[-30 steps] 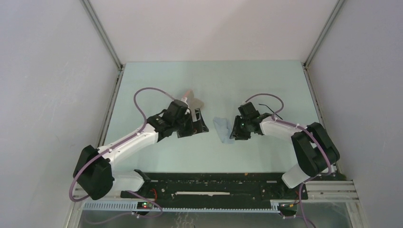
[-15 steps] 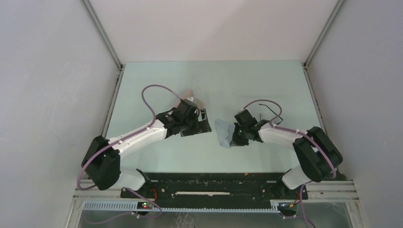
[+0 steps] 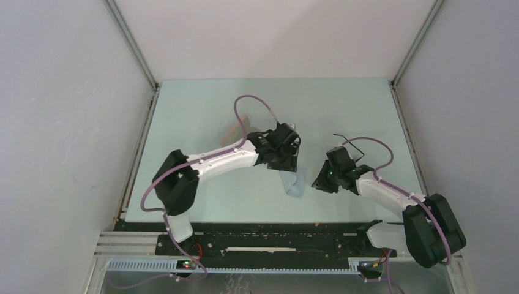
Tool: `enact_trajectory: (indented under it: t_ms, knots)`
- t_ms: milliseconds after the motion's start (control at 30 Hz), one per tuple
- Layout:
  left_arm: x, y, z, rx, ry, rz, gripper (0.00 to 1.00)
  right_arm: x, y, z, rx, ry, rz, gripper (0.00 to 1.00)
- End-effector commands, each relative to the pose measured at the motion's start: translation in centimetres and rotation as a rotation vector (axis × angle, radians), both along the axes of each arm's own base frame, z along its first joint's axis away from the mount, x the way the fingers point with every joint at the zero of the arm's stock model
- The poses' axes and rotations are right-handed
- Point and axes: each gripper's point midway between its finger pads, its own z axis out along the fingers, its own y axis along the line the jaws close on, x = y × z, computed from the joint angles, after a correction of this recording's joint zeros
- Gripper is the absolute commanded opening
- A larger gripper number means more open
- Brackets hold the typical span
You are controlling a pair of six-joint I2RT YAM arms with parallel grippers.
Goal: Organize the sunglasses
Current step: Adjust the glasses cleaning cloth at the center of the board.
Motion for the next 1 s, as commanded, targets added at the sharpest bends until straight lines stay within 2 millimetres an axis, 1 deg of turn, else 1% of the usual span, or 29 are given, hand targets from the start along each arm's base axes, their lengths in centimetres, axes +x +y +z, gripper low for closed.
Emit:
enact_trajectory:
  t_ms: [0,67,167,267,300,333,400,600,800,967]
  knots:
    - [0.6,-1.3,-0.3,0.059,-0.024,0.002,0.59,1.3,-1.4,1.5,0.043,-0.051,-0.047,0.32]
    - [0.7,-2.0,-1.1,0.092,-0.026,0.003,0.57,1.7,-2.4,1.6,0.069,-0.049,-0.080,0.32]
    - [0.4,-3.1,-2.2,0.151,-0.036,-0.012,0.56,1.9,-3.3,1.4,0.098,-0.034,-0.102,0.32]
    - [0.1,-4.3,-3.4,0.177,-0.020,-0.020,0.48,2.0,-3.7,1.2,0.120,-0.016,-0.107,0.32]
    - [0.3,-4.5,-3.4,0.184,-0.026,-0.009,0.43,2.0,-3.7,1.1,0.126,-0.012,-0.108,0.32]
    - [0.4,-4.5,-3.8,0.203,-0.030,0.004,0.40,2.1,-3.8,1.1,0.132,-0.007,-0.110,0.31]
    - [0.7,-4.7,-4.6,0.223,-0.027,0.023,0.37,2.1,-3.8,1.0,0.138,-0.005,-0.108,0.31]
    - [1.0,-4.8,-5.9,0.285,-0.007,0.048,0.36,2.2,-3.8,1.3,0.149,-0.014,-0.101,0.31]
    - [1.0,-3.9,-7.1,0.326,-0.007,0.081,0.33,2.2,-3.9,1.4,0.152,-0.016,-0.101,0.31]
    - [0.8,-3.6,-7.8,0.337,0.005,0.084,0.25,2.3,-4.0,1.4,0.153,-0.018,-0.101,0.31]
